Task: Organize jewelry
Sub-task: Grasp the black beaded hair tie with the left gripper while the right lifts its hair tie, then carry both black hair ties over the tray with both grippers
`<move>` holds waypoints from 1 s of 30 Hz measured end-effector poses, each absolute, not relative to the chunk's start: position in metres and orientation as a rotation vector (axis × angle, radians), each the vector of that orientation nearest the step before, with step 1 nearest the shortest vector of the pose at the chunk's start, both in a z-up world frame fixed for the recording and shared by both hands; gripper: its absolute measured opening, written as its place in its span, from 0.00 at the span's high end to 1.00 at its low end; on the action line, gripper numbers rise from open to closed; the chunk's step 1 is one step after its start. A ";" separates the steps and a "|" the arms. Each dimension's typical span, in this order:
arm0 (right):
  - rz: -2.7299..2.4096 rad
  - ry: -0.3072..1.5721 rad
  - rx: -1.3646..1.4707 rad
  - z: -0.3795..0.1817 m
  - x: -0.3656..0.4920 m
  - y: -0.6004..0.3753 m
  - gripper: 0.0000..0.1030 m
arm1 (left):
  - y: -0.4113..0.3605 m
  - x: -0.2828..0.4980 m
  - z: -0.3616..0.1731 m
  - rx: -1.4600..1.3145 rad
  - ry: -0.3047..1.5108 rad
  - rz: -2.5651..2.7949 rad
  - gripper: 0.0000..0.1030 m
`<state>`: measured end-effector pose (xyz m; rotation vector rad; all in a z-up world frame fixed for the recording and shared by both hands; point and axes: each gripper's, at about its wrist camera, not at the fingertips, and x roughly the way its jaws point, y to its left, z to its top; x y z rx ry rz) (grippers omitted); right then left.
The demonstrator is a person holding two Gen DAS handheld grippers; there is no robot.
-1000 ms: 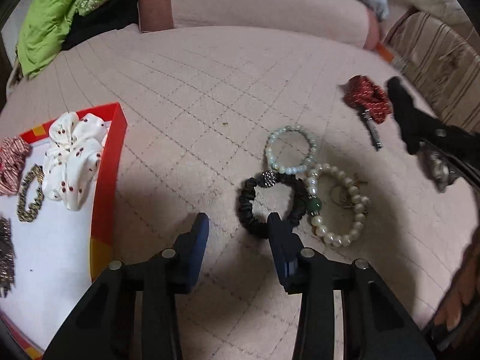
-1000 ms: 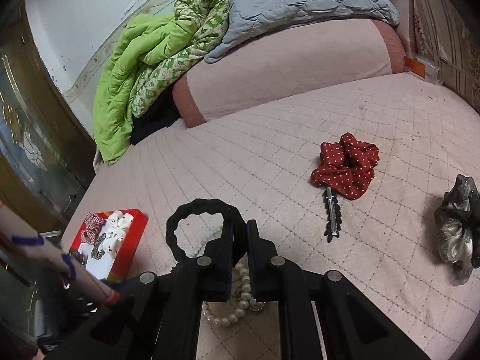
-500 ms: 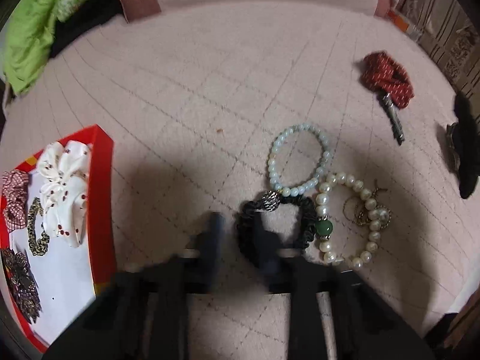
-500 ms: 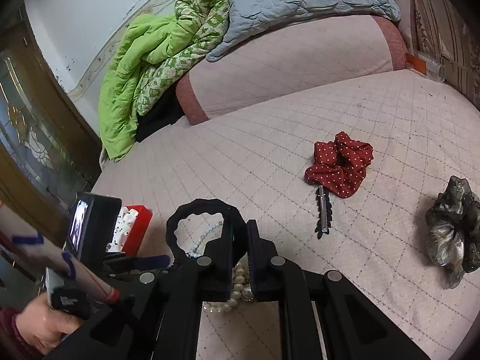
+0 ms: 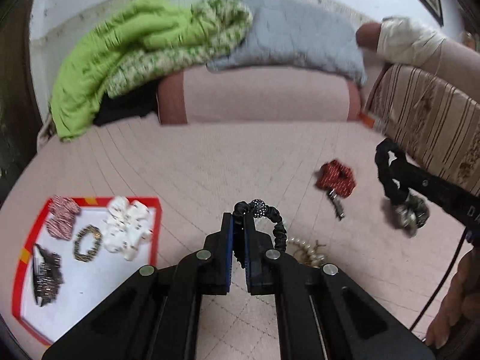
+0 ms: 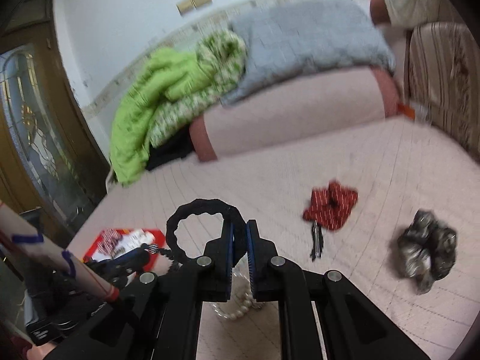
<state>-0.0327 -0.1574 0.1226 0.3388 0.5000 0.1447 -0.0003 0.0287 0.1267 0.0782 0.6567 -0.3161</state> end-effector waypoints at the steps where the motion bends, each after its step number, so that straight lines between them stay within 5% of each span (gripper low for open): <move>1: 0.142 0.482 0.330 0.128 -0.039 -0.154 0.91 | 0.032 -0.005 0.133 0.073 0.647 -0.317 0.94; 30: 0.313 0.571 0.199 0.141 -0.093 -0.021 0.91 | 0.175 -0.072 0.150 -0.044 0.637 -0.159 0.94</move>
